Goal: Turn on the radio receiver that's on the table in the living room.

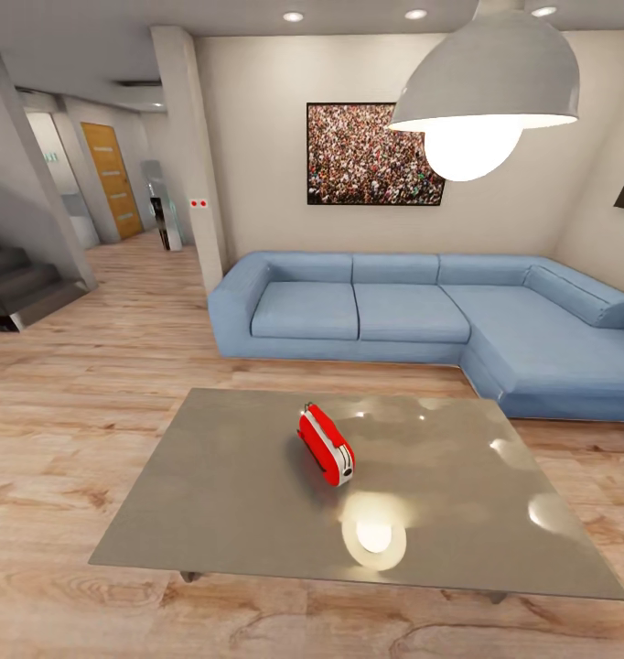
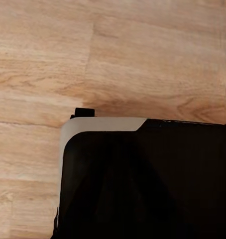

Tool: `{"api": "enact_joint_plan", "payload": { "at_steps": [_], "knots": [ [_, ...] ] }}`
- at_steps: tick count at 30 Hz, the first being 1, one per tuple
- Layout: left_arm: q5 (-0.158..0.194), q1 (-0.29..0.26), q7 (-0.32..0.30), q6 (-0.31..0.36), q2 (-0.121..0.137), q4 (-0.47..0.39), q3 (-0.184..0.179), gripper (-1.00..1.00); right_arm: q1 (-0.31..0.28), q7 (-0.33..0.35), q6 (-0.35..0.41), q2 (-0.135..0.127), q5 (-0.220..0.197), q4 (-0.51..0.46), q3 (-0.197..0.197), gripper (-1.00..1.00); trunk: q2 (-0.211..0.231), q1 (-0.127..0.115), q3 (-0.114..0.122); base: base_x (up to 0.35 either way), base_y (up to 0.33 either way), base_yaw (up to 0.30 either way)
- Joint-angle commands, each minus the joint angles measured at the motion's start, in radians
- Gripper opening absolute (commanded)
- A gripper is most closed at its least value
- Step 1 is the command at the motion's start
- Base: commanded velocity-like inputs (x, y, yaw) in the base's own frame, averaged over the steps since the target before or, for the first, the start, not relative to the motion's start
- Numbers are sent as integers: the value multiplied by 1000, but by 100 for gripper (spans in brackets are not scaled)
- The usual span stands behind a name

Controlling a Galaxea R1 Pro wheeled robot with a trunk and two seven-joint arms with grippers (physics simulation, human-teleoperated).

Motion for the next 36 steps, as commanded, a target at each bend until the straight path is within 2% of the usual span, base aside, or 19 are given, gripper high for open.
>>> {"api": "enact_joint_plan", "payload": {
  "at_steps": [1, 5, 9, 36],
  "knots": [
    [0, 0, 0, 0, -4, 0, 0, -100, 0, 0, 0, 0, 0, 0, 0, 100, 0, 0, 0, 0, 0, 0],
    [1, 0, 0, 0, -26, 0, 0, -100, 0, 0, 0, 0, 0, 0, 0, 100, 0, 0, 0, 0, 0, 0],
    [1, 0, 0, 0, -35, 0, 0, -100, 0, 0, 0, 0, 0, 1, 0, 100, 0, 0, 0, 0, 0, 0],
    [2, 0, 0, 0, -37, 0, 0, -100, 0, 0, 0, 0, 0, 1, 0, 100, 0, 0, 0, 0, 0, 0]
  ]
}}
